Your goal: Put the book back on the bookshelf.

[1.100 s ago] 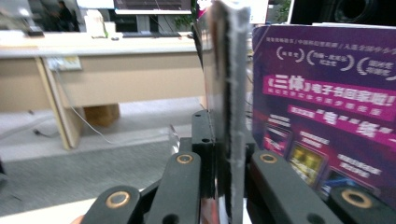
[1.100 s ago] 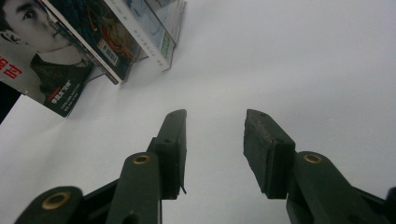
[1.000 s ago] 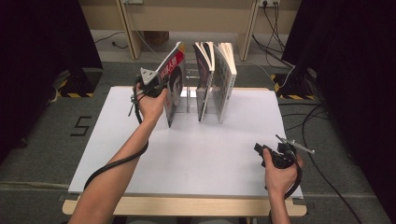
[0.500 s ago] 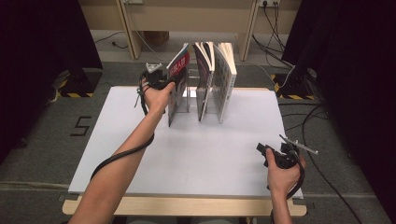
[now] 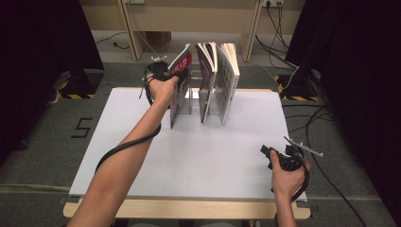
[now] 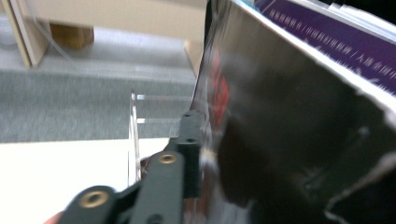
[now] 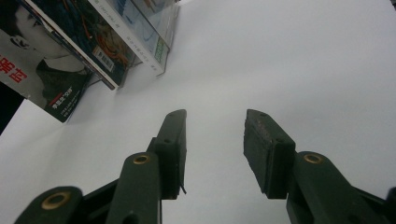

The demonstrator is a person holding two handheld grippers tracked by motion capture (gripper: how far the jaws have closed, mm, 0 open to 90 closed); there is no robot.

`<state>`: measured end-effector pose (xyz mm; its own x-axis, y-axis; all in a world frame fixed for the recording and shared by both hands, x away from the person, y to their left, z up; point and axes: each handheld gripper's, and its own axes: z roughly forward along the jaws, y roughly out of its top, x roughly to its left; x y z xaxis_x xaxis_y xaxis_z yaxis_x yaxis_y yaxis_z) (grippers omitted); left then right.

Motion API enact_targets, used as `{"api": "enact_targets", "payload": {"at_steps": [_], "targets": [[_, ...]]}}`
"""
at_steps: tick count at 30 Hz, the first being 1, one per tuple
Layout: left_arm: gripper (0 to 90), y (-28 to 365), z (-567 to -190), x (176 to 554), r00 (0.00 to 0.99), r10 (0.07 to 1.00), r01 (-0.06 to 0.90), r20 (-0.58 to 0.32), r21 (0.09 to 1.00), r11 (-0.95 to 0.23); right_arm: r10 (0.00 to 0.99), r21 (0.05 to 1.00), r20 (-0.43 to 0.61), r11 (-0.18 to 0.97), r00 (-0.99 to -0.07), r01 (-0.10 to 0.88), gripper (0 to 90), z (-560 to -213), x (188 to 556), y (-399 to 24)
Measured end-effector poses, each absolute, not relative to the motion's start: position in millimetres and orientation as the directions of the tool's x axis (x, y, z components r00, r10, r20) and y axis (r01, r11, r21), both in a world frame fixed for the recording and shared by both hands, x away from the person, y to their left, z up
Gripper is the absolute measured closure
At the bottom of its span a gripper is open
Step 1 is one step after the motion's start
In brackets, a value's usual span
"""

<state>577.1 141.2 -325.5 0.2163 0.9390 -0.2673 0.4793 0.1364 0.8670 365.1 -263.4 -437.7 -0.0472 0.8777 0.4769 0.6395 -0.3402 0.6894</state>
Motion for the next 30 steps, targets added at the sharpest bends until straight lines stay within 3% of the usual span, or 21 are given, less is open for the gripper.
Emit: {"api": "enact_targets", "payload": {"at_steps": [7, 16, 20, 30], "targets": [[85.9, 141.7, -324.1, 576.0, 0.231, 0.948, 0.489, -0.218, 0.869, 0.08, 0.88, 0.686, 0.471, -0.328, -0.053, 0.649, 59.7, -439.5, 365.6, -263.3], [86.4, 162.0, -328.1, 564.7, 0.274, 0.938, 0.318, -0.211, 0.941, 0.119, 0.879, 0.681, 0.474, -0.332, -0.048, 0.652, 59.7, -440.5, 365.8, -260.1], [86.5, 161.5, -324.5, 560.0, 0.279, 0.948, 0.215, -0.155, 0.972, 0.095, 0.879, 0.681, 0.474, -0.332, -0.048, 0.653, 59.7, -440.8, 366.6, -260.2], [86.0, 169.5, -351.6, 557.6, 0.201, 0.966, 0.18, -0.16, 0.976, 0.124, 0.88, 0.686, 0.472, -0.332, -0.049, 0.647, 59.7, -439.7, 365.0, -261.8]]}}
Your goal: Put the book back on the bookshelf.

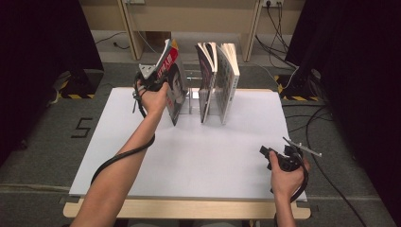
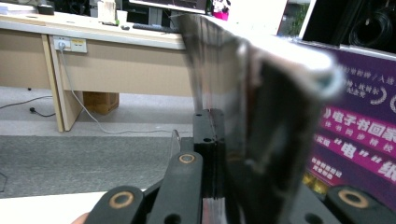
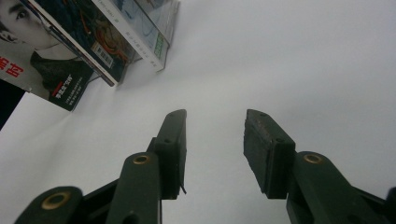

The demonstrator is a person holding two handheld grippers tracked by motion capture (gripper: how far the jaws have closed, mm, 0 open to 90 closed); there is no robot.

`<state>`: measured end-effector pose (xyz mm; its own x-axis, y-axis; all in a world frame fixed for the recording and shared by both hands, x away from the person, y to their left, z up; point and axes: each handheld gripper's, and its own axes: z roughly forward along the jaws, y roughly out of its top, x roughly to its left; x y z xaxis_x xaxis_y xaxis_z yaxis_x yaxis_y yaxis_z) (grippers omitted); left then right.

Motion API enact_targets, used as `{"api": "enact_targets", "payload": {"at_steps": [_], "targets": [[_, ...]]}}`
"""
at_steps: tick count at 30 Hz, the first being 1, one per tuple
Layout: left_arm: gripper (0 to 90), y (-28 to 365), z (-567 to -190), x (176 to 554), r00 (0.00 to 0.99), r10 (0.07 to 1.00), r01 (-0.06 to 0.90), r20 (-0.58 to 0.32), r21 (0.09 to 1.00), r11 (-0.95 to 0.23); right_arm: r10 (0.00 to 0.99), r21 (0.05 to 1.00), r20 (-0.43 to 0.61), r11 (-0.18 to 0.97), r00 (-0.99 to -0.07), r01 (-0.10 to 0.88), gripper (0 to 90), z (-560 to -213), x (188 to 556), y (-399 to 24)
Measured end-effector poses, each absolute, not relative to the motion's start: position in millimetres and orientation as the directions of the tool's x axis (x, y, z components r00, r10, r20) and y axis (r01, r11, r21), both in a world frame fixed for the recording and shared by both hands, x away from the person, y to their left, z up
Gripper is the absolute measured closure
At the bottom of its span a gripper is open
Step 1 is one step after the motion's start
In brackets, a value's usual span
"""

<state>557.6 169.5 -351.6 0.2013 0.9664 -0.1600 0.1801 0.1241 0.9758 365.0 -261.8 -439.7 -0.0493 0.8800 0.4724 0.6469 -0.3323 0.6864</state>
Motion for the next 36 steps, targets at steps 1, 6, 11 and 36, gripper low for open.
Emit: {"api": "enact_targets", "payload": {"at_steps": [1, 6, 11, 36], "targets": [[85.9, 171.3, -349.7, 557.9, 0.203, 0.966, 0.186, -0.16, 0.975, 0.123, 0.88, 0.688, 0.472, -0.331, -0.051, 0.645, 59.7, -439.1, 365.2, -261.9], [85.4, 174.9, -350.6, 559.9, 0.193, 0.968, 0.193, -0.162, 0.973, 0.124, 0.881, 0.685, 0.471, -0.333, -0.046, 0.648, 59.7, -439.8, 365.5, -261.8], [84.0, 178.0, -349.9, 560.4, 0.2, 0.969, 0.205, -0.146, 0.973, 0.105, 0.885, 0.691, 0.463, -0.323, -0.052, 0.647, 59.7, -441.0, 366.1, -262.0], [60.1, 186.2, -357.1, 561.2, 0.217, 0.949, 0.308, -0.23, 0.938, 0.157, 0.884, 0.685, 0.464, -0.322, -0.05, 0.653, 59.5, -441.4, 366.1, -258.0]]}}
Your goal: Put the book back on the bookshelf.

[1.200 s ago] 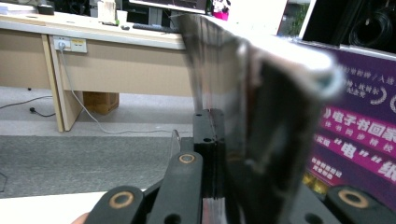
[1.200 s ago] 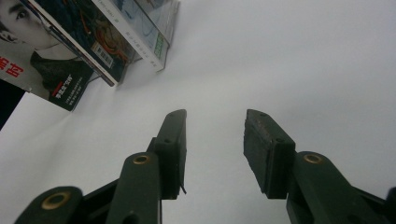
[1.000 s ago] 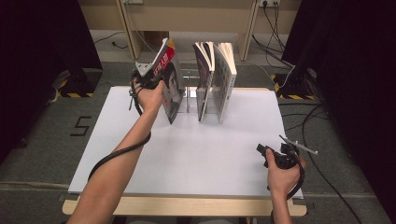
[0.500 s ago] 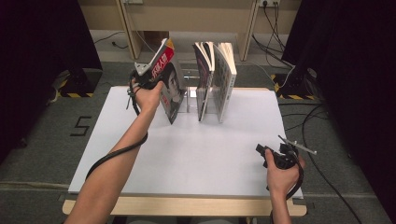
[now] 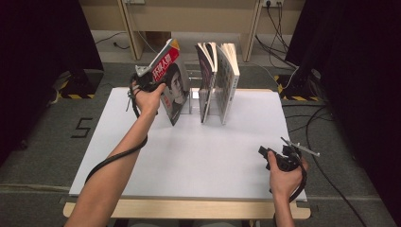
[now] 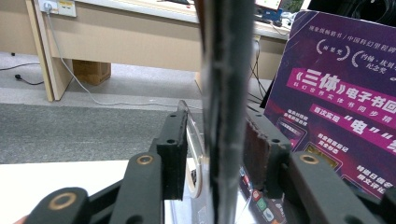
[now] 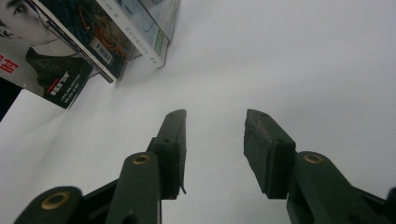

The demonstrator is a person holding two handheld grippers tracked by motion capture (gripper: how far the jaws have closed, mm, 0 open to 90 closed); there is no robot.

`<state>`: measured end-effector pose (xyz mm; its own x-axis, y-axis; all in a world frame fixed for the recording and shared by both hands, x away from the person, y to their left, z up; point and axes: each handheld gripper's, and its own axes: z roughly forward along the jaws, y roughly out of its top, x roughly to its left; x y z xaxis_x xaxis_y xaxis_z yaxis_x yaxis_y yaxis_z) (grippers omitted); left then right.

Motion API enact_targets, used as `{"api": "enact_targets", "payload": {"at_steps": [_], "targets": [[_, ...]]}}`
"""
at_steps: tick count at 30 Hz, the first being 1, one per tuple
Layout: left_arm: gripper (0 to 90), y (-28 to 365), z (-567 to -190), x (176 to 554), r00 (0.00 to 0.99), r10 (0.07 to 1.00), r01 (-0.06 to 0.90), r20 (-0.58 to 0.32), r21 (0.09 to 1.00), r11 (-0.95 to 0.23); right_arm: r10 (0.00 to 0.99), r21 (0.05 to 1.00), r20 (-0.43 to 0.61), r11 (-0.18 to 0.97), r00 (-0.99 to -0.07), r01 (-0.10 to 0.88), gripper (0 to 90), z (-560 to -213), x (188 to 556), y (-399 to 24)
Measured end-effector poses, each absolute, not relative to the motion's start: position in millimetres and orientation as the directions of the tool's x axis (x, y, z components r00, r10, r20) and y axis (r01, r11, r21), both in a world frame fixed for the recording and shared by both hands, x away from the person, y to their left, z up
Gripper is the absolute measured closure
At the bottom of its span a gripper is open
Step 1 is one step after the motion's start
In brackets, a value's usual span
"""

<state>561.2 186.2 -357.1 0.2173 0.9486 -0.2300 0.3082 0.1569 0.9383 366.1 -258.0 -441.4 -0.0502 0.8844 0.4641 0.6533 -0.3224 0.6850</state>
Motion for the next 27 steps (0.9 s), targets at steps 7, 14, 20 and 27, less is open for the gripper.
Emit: {"api": "enact_targets", "payload": {"at_steps": [7, 14, 20, 27], "targets": [[68.2, 189.3, -358.5, 561.3, 0.213, 0.951, 0.321, -0.223, 0.935, 0.148, 0.885, 0.684, 0.464, -0.322, -0.05, 0.654, 59.5, -441.5, 366.1, -258.1], [75.8, 190.6, -357.5, 560.9, 0.224, 0.95, 0.32, -0.22, 0.937, 0.141, 0.887, 0.686, 0.459, -0.316, -0.054, 0.656, 59.5, -442.3, 366.5, -258.5], [84.9, 188.2, -357.5, 555.4, 0.212, 0.944, 0.309, -0.254, 0.934, 0.182, 0.888, 0.689, 0.456, -0.317, -0.05, 0.651, 59.6, -442.5, 366.1, -259.8], [82.3, 188.2, -359.0, 554.0, 0.206, 0.949, 0.296, -0.24, 0.939, 0.173, 0.889, 0.691, 0.454, -0.316, -0.051, 0.65, 59.6, -442.1, 365.8, -261.1]]}}
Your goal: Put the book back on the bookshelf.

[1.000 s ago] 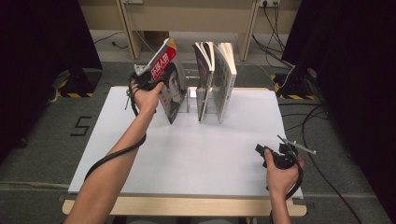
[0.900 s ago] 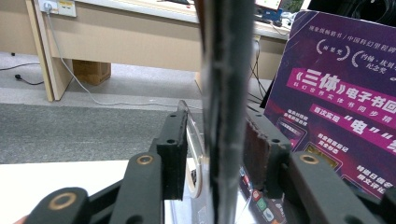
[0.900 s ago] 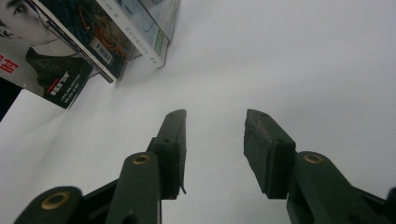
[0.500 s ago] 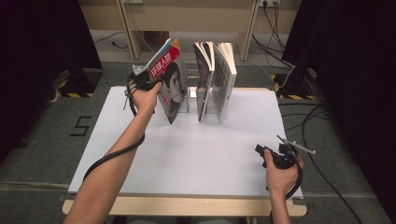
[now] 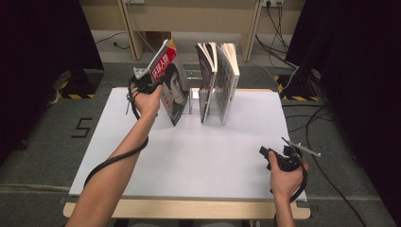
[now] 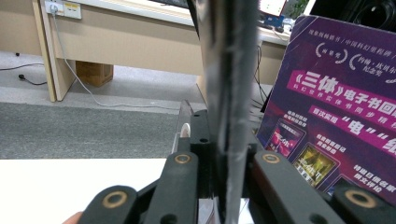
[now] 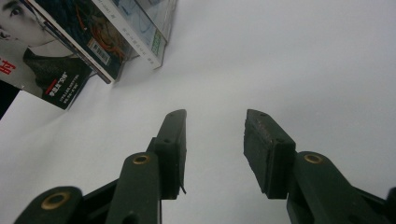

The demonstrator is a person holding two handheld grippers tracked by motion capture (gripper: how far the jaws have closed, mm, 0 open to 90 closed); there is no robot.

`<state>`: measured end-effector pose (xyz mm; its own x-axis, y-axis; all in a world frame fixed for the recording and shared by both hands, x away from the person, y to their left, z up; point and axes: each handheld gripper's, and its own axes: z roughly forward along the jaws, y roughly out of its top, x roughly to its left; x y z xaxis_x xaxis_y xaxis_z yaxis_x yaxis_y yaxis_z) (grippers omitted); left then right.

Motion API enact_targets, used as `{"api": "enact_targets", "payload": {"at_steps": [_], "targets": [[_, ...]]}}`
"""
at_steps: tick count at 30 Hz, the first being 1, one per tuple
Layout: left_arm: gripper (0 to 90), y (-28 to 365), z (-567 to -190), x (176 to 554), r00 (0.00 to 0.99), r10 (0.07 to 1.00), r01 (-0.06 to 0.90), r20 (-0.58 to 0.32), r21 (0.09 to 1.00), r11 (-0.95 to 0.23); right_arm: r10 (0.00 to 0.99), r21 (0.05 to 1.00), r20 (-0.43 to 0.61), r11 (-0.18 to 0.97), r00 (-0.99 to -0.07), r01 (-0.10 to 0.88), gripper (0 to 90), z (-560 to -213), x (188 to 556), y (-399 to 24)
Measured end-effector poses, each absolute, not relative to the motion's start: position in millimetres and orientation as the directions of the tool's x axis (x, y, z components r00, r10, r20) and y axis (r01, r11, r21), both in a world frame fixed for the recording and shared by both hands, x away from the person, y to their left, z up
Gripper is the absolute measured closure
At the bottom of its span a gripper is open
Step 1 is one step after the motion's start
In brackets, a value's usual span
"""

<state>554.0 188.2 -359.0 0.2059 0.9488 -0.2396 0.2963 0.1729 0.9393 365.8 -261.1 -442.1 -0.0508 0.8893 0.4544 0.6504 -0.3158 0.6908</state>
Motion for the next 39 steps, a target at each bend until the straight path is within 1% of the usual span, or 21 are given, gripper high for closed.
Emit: {"api": "enact_targets", "payload": {"at_steps": [5, 9, 14, 32, 39], "targets": [[78.2, 189.9, -357.8, 555.4, 0.213, 0.954, 0.297, -0.212, 0.944, 0.144, 0.886, 0.685, 0.461, -0.323, -0.045, 0.653, 59.5, -442.3, 366.1, -259.4], [72.7, 190.7, -357.5, 555.6, 0.219, 0.951, 0.299, -0.218, 0.943, 0.147, 0.883, 0.678, 0.468, -0.329, -0.04, 0.657, 59.6, -441.7, 365.8, -258.0], [64.9, 193.5, -359.6, 554.8, 0.211, 0.945, 0.326, -0.248, 0.93, 0.172, 0.887, 0.686, 0.459, -0.318, -0.051, 0.654, 59.6, -442.7, 366.4, -258.0], [52.0, 196.0, -359.3, 548.4, 0.201, 0.942, 0.357, -0.268, 0.916, 0.184, 0.887, 0.684, 0.459, -0.319, -0.048, 0.656, 59.5, -442.8, 366.2, -257.9], [48.5, 199.6, -359.3, 543.5, 0.194, 0.942, 0.37, -0.274, 0.91, 0.188, 0.888, 0.685, 0.458, -0.317, -0.048, 0.656, 59.6, -442.9, 366.3, -257.1]]}}
